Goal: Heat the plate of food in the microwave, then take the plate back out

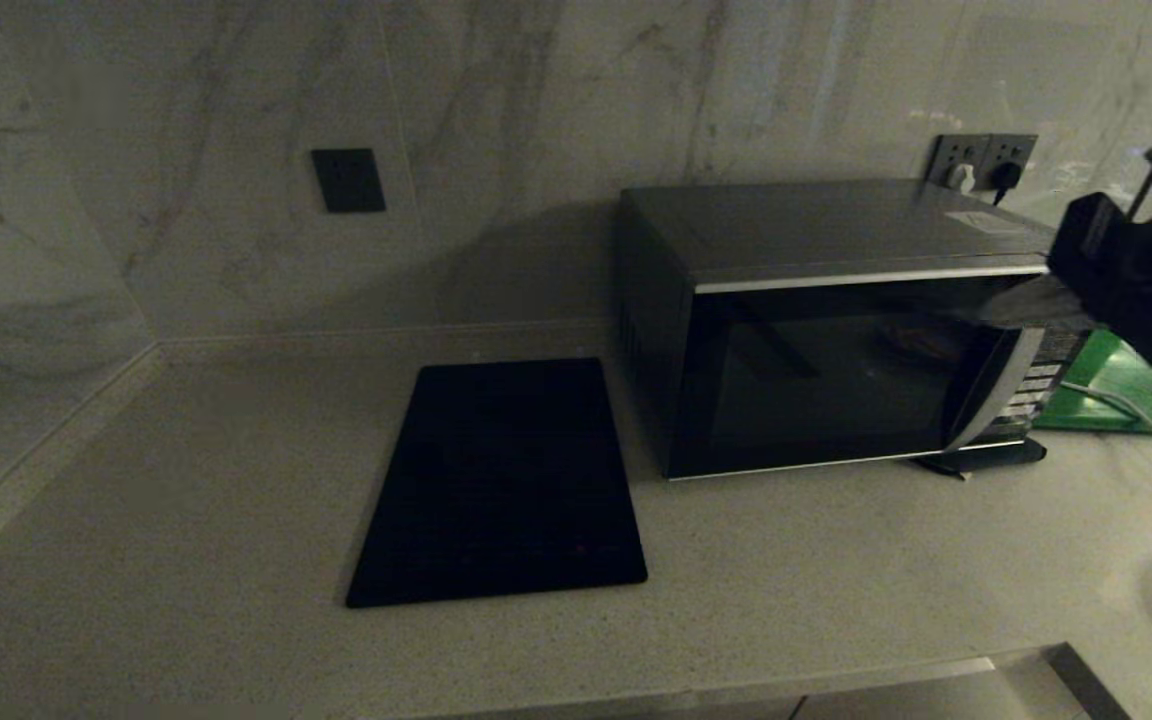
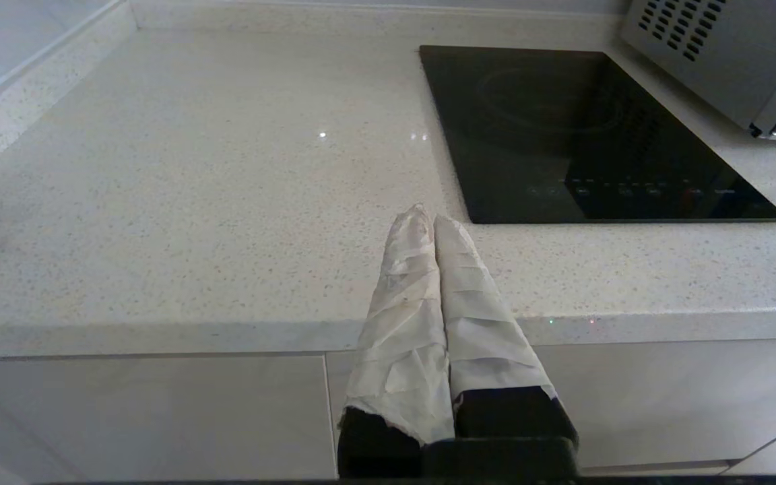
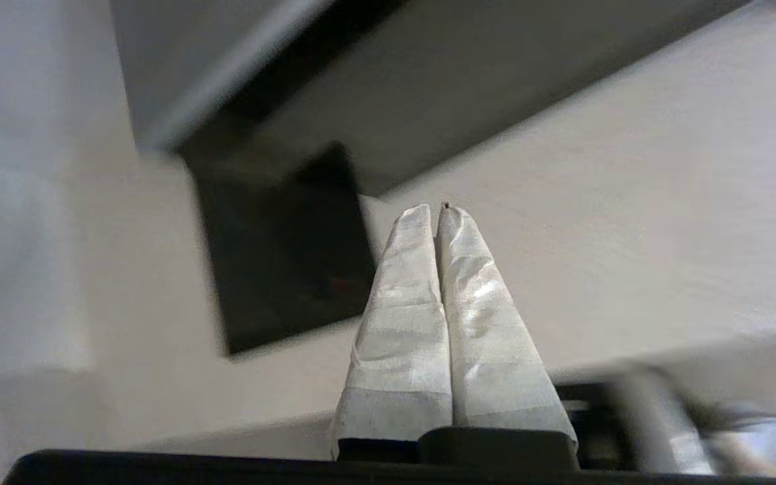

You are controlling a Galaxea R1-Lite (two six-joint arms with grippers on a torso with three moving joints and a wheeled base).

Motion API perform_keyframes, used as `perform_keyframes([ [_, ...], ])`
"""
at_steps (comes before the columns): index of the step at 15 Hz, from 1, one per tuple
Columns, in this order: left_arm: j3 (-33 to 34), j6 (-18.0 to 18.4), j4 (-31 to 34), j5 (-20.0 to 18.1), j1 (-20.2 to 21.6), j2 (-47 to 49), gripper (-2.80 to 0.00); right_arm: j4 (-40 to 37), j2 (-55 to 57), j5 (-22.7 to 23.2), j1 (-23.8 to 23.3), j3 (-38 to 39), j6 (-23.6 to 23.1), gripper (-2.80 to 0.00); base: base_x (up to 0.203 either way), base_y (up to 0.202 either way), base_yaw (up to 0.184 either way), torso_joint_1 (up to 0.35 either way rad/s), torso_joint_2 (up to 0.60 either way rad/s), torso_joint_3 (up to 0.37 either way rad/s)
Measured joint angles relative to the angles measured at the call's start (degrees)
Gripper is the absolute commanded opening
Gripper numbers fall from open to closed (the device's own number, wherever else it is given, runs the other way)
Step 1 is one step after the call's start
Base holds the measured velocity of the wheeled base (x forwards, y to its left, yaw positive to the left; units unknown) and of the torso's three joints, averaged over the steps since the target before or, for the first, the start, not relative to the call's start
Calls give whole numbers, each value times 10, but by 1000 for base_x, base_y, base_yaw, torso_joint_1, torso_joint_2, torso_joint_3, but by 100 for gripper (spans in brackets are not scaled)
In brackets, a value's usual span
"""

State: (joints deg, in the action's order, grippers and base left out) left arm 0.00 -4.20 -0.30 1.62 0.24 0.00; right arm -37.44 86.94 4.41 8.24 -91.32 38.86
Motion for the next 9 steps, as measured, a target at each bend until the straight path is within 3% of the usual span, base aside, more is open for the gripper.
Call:
perform_keyframes([
  [6,0,0,0,0,0,0,-280,-40,-277,-167,-81,131,-205,-280,0,0,0,0,0,0],
  [9,0,0,0,0,0,0,-280,-43,-408,-200,-112,174,-281,-280,0,0,0,0,0,0],
])
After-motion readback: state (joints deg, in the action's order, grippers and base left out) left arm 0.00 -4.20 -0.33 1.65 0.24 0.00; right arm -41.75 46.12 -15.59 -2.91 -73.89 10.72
